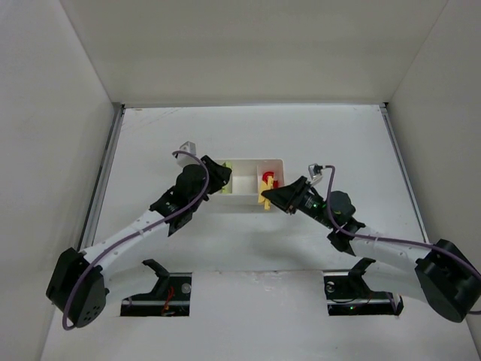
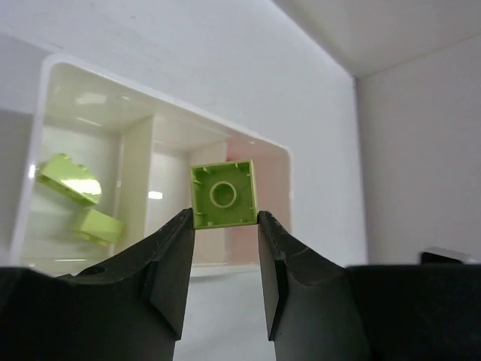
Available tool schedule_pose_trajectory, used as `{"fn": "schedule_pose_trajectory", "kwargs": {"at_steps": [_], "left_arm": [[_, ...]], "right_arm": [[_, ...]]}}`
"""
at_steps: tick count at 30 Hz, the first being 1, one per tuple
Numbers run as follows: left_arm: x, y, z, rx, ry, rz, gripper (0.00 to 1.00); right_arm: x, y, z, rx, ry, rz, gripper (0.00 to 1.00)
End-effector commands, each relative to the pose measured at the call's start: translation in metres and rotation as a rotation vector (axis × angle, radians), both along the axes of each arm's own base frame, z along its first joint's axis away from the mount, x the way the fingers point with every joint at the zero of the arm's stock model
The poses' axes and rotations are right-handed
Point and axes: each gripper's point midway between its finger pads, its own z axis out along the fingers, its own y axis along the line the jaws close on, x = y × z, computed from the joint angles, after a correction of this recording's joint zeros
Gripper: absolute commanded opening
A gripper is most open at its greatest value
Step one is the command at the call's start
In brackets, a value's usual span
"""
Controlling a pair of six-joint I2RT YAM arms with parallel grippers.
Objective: Sort the legos into containers by color
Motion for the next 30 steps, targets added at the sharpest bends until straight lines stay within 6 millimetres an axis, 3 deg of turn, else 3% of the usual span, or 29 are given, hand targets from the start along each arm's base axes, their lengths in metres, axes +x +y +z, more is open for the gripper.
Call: {"fn": "schedule_pose_trajectory", "kwargs": {"at_steps": [1,6,11,18,23,26,30], "left_arm": [[0.001,0.015,-0.031,0.212,0.079,0.031,0.34],[0.006,0.017,-0.038,0.228,0.091,0.041,0.45],[0.000,0.008,-0.013,0.189,0.022,0.005,0.54],[-0.046,-0.032,0.031,-0.054,-0.061,-0.200,0.55],[-0.066,-0.037,0.034,-0.302,-0.054,-0.286,0.56],[-0.071,-0.040,0.030,-0.389,-0.069,-0.326,0.57],[-0.076,-0.044,0.038,-0.459,-0.128,-0.365,0.57]], "right_arm": [[-0.002,-0.002,0.004,-0.030,-0.058,-0.001,0.36],[-0.002,-0.003,0.003,-0.047,-0.064,0.005,0.36],[0.000,0.003,-0.001,-0.061,-0.051,0.025,0.36],[-0.004,0.012,0.003,-0.057,-0.057,0.079,0.37],[-0.011,0.015,0.006,-0.027,-0.044,0.133,0.37],[-0.015,0.019,0.014,0.013,-0.041,0.168,0.37],[-0.020,0.026,0.024,0.071,-0.022,0.224,0.37]]}}
